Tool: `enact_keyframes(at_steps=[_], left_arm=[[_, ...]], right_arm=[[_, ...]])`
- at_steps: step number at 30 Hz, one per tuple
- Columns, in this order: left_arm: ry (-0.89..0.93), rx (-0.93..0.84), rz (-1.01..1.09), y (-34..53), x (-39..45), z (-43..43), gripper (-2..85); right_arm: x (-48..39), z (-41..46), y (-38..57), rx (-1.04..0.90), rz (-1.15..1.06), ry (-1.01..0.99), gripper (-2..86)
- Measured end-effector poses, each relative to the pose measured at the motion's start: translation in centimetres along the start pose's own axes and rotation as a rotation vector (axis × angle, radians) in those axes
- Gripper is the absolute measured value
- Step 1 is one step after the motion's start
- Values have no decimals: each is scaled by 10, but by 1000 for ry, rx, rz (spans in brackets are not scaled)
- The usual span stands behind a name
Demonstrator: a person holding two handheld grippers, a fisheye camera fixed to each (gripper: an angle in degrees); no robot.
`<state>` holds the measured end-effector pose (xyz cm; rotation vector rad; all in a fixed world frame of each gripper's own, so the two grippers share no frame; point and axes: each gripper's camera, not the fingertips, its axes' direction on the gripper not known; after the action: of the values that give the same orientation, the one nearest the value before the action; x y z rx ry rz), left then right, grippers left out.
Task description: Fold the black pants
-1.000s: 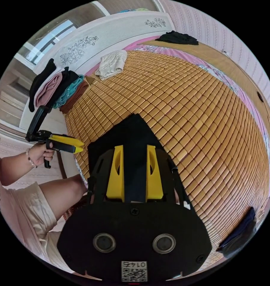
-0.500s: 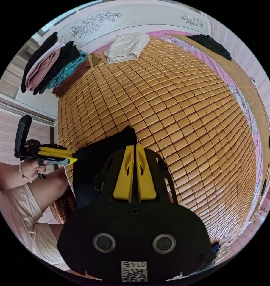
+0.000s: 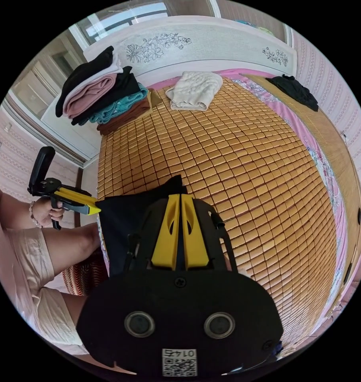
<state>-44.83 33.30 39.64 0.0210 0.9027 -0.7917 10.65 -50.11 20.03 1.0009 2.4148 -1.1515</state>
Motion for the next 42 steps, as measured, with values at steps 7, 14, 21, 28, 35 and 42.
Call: enact_keyframes(at_steps=[7, 14, 21, 28, 35, 42], left_arm=[[-69, -41, -123, 25, -20, -10, 76], [-122, -41, -59, 32, -7, -15, 104], [-192, -129, 31, 47, 2, -5, -2], [61, -94, 427, 94, 87, -75, -10], [332, -96, 773, 178, 208, -89, -10], [841, -190, 980, 221, 301, -47, -10]], right_arm=[[49, 56, -14, -162, 85, -113, 113], [40, 52, -3, -205, -59, 49, 75], [56, -9, 22, -110, -4, -70, 2], [86, -185, 122, 230, 171, -234, 1], [81, -346, 268, 535, 266, -281, 4], [26, -532, 407, 766, 260, -58, 5]])
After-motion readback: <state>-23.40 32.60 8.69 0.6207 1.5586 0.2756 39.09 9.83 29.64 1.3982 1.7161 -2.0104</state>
